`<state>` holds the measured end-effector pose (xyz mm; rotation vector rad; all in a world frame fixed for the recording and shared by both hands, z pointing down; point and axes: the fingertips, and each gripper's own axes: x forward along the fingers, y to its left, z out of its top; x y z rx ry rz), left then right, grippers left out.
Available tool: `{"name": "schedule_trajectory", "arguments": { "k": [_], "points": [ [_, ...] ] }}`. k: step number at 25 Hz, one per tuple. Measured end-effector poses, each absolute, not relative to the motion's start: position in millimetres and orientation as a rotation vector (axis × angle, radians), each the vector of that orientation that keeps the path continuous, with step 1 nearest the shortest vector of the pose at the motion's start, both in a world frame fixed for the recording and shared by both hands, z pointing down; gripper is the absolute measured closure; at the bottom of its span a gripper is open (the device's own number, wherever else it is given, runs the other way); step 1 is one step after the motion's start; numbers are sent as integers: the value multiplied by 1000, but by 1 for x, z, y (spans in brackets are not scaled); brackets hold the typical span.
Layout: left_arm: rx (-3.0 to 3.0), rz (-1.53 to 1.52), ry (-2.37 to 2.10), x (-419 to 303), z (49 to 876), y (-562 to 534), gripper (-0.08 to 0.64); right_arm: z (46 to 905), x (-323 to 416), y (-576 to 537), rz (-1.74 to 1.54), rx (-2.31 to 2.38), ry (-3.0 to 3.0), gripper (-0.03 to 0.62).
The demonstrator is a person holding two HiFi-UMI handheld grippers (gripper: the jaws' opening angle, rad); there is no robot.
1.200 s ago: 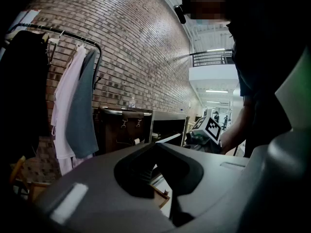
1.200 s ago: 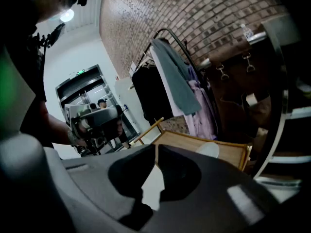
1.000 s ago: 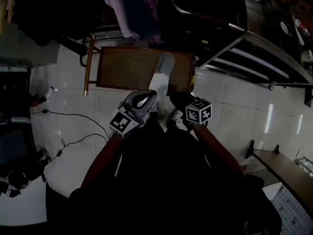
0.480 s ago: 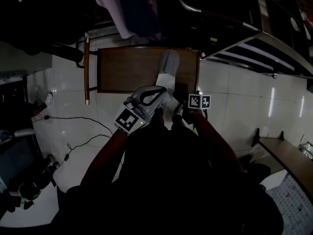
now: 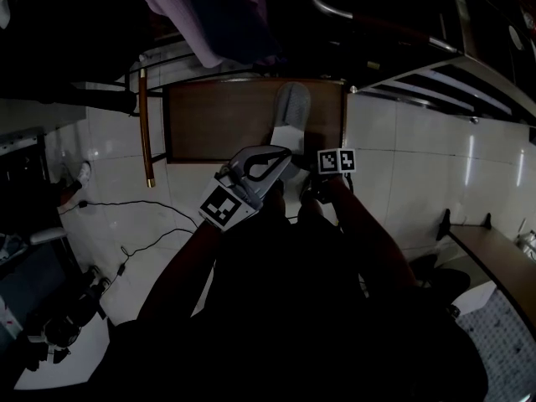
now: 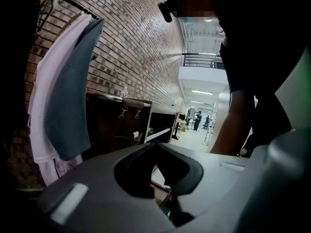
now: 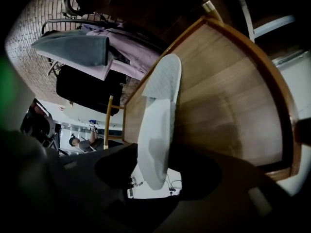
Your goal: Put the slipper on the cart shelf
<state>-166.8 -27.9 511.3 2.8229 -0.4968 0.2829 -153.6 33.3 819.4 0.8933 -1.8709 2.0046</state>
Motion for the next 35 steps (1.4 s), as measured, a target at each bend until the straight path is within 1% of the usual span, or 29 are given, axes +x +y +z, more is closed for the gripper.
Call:
{"name": "schedule_trajectory", "arguments": {
  "k": [7, 9, 10, 11, 13, 14, 16, 26, 35],
  "points": [
    [2777, 306, -532, -184, 524, -28, 558, 831, -170, 30, 2079, 858, -1823, 353],
    [2768, 314, -540, -189, 527, -29, 558, 833, -171, 27, 2094, 884, -1813, 362],
    [2763, 315, -543, -190, 528, -29, 558, 833, -171, 26, 2097, 888, -1816, 387],
    [2760, 312, -545, -192, 528, -29, 558, 832, -172, 25, 2094, 888, -1825, 465],
    [2755, 303, -549, -195, 530, -30, 558, 827, -175, 23, 2094, 879, -1857, 505],
    [2753, 301, -551, -196, 530, -30, 558, 823, -177, 23, 2095, 876, -1875, 512],
    [2748, 302, -552, -199, 531, -30, 558, 816, -178, 22, 2064, 872, -1913, 522],
    [2774, 299, -521, -194, 525, -22, 558, 764, -155, 13, 1664, 947, -2140, 528],
    [2844, 229, -490, -171, 476, -8, 558, 638, -122, 9, 1324, 1076, -2419, 528]
  ]
}}
